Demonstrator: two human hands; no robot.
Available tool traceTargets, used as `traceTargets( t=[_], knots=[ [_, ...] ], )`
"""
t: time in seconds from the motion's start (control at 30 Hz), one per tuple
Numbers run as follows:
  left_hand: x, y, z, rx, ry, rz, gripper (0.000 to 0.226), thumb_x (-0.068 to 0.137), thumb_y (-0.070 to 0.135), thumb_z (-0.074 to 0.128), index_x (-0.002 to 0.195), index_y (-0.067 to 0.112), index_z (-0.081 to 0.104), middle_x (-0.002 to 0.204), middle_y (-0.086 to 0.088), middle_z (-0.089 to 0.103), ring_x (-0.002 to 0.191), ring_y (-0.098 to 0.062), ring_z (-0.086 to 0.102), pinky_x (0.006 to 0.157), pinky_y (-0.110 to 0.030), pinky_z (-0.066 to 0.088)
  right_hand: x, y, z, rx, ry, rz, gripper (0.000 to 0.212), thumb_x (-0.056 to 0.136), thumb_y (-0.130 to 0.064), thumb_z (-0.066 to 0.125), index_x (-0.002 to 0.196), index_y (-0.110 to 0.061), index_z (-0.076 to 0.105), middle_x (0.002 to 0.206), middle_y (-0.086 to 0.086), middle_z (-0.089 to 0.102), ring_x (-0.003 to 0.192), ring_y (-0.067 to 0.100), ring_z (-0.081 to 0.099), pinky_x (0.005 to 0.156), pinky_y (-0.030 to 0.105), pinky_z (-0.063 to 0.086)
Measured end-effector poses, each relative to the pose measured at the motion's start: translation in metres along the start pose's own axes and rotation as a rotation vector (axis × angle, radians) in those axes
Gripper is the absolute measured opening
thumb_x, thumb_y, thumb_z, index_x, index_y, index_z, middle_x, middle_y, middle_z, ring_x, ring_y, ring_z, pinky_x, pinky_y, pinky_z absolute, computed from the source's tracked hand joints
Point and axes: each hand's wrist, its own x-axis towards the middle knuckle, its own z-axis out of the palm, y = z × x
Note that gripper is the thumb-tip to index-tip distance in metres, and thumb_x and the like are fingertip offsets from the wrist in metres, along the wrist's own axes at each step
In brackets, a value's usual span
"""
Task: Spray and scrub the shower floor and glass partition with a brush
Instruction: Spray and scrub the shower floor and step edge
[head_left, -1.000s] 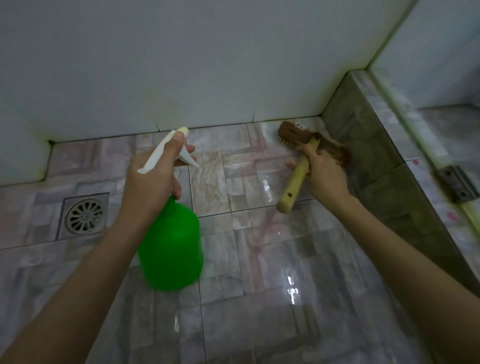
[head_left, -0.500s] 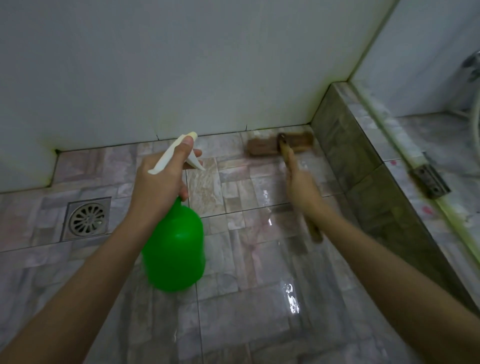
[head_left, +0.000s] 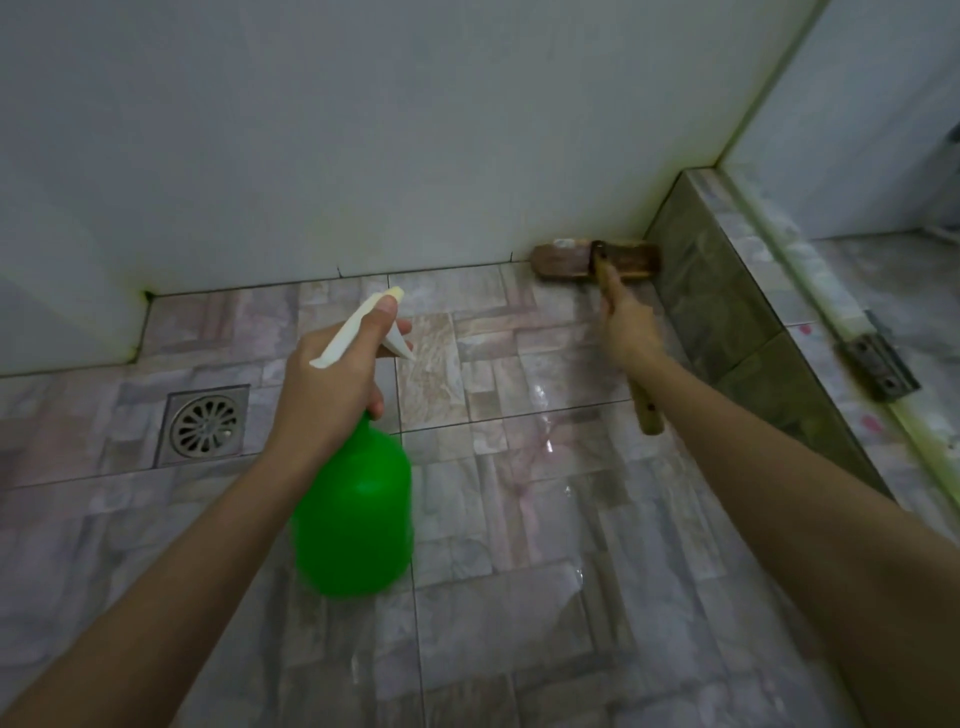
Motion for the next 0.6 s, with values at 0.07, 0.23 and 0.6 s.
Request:
traceTargets(
  t=[0.07,0.23,0.6],
  knots=[
    [0.0,0.001,-0.005,-0.021,0.014,-0.014,0.025,0.08,0.07,0.054,0.073,0.057,0.075,0.089,0.013,0.08,0.042,-0.019,0.051,0.055,-0.031,0.045,-0.001,-0.015,-0.001,0.012,-0.005,0.047,0.061,0.101,-0.013,0.033,0.153,-0.036,0.013,0.105,0.024,0.06,0.083,0.035,0.059,0.077,0.047,0.053],
    [0.0,-0.002,-0.017,-0.018,0.021,-0.003,0.029,0.073,0.077,0.053,0.076,0.059,0.075,0.089,0.008,0.08,0.052,-0.029,0.06,0.062,-0.04,0.05,-0.014,-0.067,0.039,-0.002,-0.159,-0.241,0.059,0.101,-0.018,0.031,0.151,-0.041,0.01,0.098,0.022,0.061,0.083,0.036,0.061,0.07,0.041,0.048],
    [-0.017,-0.028,-0.102,-0.029,0.145,-0.044,0.027,0.077,0.077,0.052,0.079,0.061,0.074,0.094,0.002,0.081,0.077,-0.043,0.069,0.061,-0.037,0.047,-0.054,-0.16,0.085,0.046,-0.173,-0.165,0.065,0.098,-0.009,0.035,0.154,-0.027,0.007,0.093,0.019,0.059,0.08,0.03,0.058,0.067,0.036,0.043]
  ],
)
